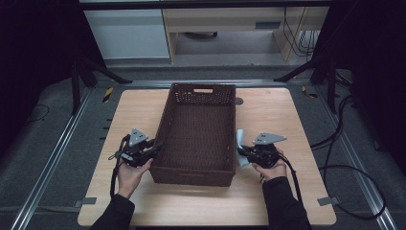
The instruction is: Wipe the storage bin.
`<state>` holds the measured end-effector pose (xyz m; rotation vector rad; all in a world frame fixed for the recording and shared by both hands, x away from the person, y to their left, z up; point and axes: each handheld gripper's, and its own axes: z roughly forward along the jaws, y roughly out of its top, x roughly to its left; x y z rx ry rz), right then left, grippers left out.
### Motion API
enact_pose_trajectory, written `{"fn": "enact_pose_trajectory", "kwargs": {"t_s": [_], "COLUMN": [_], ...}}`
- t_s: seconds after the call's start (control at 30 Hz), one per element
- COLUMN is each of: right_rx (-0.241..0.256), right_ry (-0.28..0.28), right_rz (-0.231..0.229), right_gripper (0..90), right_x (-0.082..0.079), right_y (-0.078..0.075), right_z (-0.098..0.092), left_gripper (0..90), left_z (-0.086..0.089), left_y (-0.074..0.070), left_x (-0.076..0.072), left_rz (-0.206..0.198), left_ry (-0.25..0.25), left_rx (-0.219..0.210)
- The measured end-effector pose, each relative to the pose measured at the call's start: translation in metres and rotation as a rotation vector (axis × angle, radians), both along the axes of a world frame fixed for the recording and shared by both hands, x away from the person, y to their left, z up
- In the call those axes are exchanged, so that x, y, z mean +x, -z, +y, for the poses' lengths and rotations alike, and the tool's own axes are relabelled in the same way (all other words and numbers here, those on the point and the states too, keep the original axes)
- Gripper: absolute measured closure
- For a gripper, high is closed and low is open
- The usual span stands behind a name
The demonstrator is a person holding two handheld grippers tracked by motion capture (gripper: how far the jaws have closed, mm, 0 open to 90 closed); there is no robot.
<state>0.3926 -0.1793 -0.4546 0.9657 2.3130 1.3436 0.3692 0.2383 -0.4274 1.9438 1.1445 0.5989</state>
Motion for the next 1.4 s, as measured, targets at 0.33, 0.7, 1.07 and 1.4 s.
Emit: {"fn": "enact_pose_trajectory", "kwargs": {"t_s": [0.33, 0.7, 1.07, 1.4], "right_rx": [0.013, -0.059, 0.047, -0.009], "right_ry": [-0.039, -0.044, -0.050, -0.060], "right_rz": [-0.059, 0.080, -0.063, 0.001], "right_gripper": [82.3, 82.3, 82.2, 82.3], "right_x": [-0.016, -0.022, -0.036, -0.039], "right_y": [-0.020, 0.025, -0.019, 0.004], "right_z": [0.001, 0.008, 0.003, 0.006], "left_gripper": [66.7, 66.8, 66.7, 67.0], "left_z": [0.000, -0.001, -0.001, -0.002], "left_y": [0.000, 0.000, 0.000, -0.001], "left_x": [0.000, 0.000, 0.000, 0.000], "left_rz": [0.001, 0.001, 0.001, 0.001], "left_ry": [-0.001, 0.001, 0.001, -0.003], "left_rx": [0.000, 0.004, 0.006, 0.007]}}
